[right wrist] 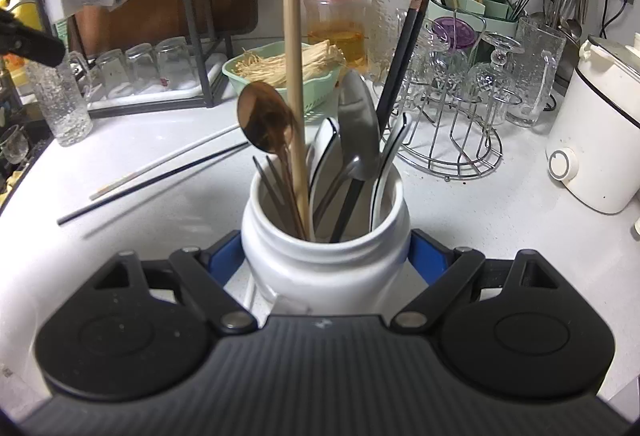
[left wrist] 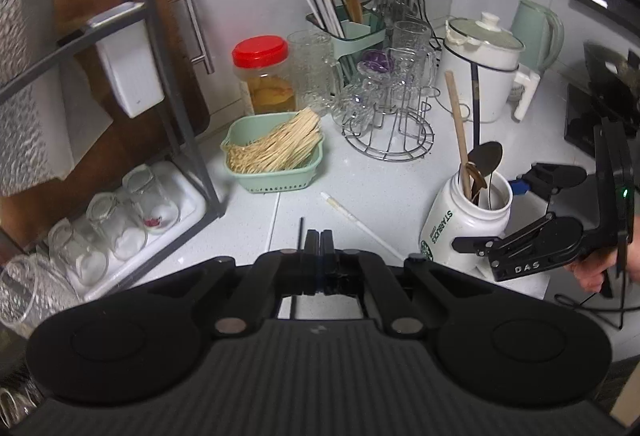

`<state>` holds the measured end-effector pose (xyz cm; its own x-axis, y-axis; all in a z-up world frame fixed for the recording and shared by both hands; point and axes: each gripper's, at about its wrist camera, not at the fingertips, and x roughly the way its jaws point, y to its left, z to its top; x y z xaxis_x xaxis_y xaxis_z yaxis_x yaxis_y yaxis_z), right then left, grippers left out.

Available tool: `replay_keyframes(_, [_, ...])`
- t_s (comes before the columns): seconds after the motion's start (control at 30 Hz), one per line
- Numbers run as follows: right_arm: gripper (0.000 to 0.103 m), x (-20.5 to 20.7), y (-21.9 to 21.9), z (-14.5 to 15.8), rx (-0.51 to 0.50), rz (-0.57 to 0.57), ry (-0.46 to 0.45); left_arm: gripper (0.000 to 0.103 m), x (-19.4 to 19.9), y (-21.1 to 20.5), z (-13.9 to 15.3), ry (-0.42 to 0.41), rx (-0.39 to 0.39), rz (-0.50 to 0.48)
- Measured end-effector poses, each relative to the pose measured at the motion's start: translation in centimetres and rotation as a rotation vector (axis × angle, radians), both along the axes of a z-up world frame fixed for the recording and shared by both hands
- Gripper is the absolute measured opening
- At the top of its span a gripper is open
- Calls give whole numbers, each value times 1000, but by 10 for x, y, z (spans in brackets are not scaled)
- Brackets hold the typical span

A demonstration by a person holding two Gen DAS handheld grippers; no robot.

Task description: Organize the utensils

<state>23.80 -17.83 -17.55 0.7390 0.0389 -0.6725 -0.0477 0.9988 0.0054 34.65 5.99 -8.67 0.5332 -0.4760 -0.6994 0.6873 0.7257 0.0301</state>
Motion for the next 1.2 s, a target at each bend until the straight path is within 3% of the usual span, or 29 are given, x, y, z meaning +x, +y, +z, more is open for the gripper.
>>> replay_keyframes(0.23, [90, -1, -2, 0, 4, 18, 1, 1, 10, 12, -66, 97, 141, 20])
replay_keyframes(0.3, [90, -1, -1, 1, 4, 17, 6, 6, 15, 25, -88, 129, 176, 44])
replay_keyframes(0.4, [90, -1, -1, 1, 4, 11, 7, 20, 22, 50, -115, 161, 199, 95])
replay_keyframes(0.53, [90, -1, 0, 1, 4, -3, 9, 28, 31, 68, -131, 164, 162, 122])
replay_keyframes(0.87, [90, -2, 3, 1, 1, -47, 16, 27, 46, 60, -158, 150, 151, 113])
replay_keyframes(1.2, [90, -3, 4, 0, -1, -59, 15, 23, 52, 65, -155, 151, 67, 153])
